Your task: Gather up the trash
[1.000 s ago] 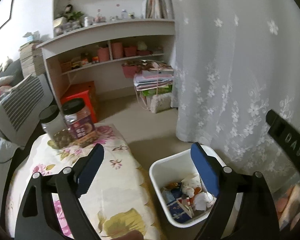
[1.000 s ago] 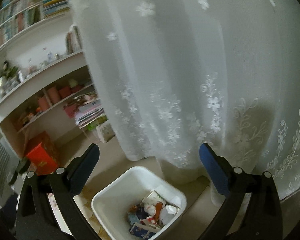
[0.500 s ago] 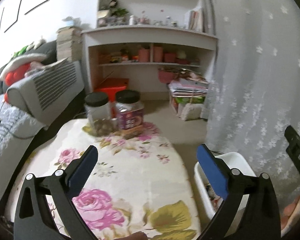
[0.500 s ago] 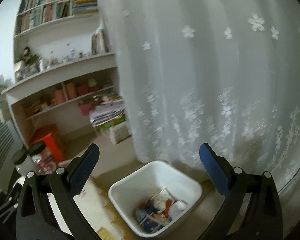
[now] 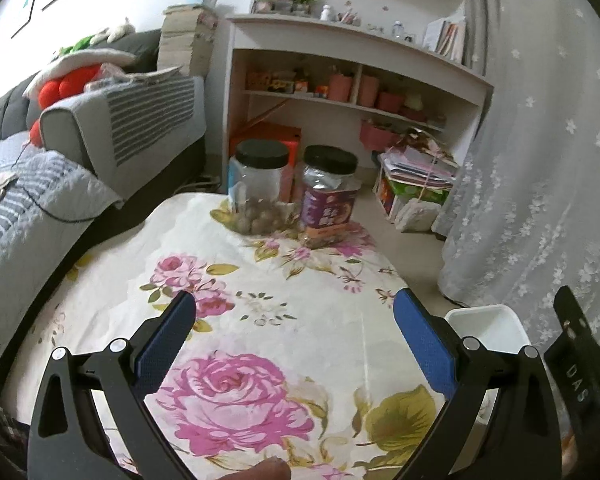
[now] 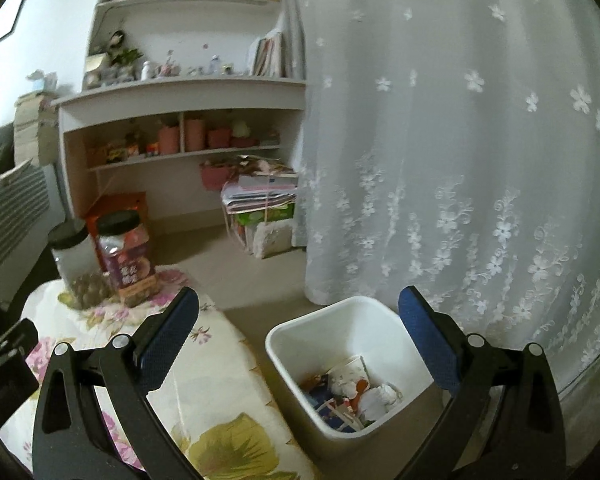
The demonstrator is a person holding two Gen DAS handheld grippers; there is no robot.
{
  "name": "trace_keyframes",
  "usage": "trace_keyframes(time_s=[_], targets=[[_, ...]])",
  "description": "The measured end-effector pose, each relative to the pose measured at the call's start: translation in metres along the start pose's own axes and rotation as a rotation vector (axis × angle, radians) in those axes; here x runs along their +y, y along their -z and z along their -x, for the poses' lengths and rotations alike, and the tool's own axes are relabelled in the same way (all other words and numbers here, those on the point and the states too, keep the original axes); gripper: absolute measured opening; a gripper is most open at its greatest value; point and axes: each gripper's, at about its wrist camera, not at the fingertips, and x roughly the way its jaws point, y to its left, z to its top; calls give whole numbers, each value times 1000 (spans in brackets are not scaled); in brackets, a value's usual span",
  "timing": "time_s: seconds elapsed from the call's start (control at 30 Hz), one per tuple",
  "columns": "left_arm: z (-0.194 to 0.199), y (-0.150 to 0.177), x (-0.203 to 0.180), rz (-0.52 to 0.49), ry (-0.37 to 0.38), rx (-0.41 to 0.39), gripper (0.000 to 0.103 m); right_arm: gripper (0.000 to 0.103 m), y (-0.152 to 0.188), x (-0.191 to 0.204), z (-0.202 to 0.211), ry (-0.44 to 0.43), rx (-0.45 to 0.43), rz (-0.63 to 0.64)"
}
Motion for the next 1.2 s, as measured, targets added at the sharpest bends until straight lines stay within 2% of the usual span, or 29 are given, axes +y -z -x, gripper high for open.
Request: trace_keyframes(time_s=[0.37,0.8,1.2], targets=[[-9,-3,18,27,-31,23,96,96,7,26,-1,-58,5,43],[-10,-1,12,3,-40,24,96,96,8,19,-9,-80,48,22],[-5,-4,9,-1,-47,13,96,96,6,17,-8,-88,50,32]])
